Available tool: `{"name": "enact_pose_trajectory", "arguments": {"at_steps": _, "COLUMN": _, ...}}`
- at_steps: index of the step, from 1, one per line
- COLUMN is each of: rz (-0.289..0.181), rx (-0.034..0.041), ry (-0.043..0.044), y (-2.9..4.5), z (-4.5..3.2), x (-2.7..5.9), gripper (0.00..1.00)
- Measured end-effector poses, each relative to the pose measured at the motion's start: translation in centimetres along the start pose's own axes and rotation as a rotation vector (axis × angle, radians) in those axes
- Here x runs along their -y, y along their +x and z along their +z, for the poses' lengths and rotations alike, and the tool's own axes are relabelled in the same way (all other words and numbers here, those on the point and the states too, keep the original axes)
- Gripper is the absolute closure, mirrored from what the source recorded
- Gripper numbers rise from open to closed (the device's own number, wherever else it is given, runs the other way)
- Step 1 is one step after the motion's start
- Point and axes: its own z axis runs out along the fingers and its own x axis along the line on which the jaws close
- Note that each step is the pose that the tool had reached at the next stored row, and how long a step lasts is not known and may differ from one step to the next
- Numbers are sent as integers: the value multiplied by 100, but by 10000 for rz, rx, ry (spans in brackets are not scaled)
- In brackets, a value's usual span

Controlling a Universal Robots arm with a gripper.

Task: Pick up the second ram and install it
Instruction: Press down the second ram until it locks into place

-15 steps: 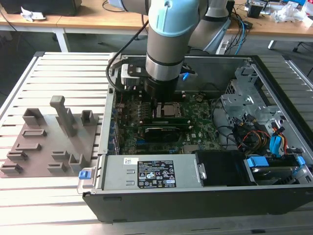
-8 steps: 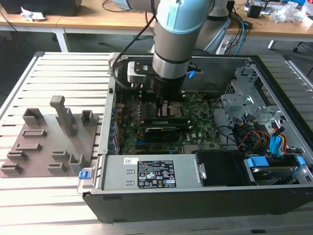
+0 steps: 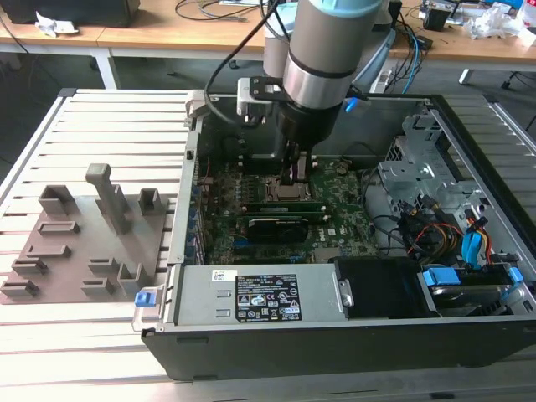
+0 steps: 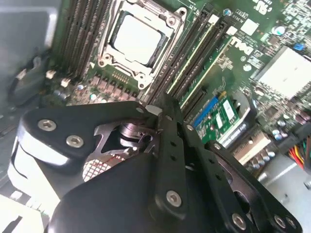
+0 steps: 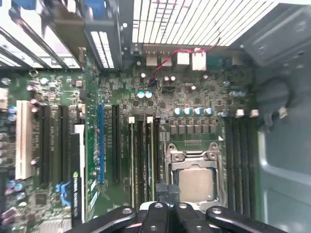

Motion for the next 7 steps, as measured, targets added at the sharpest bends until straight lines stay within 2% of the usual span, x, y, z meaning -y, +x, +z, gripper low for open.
{"name": "enact_pose_trajectory", "arguments": {"at_steps": 1, "rz": -1, "rx": 23, "ry": 0, "y": -2, "z": -15, "x": -1, "gripper": 89}}
{"name": "enact_pose_trajectory", "arguments": {"at_steps": 7, "rz": -1, "rx": 23, "ry": 0, "y": -2, "z": -15, "x": -1, "gripper": 89}}
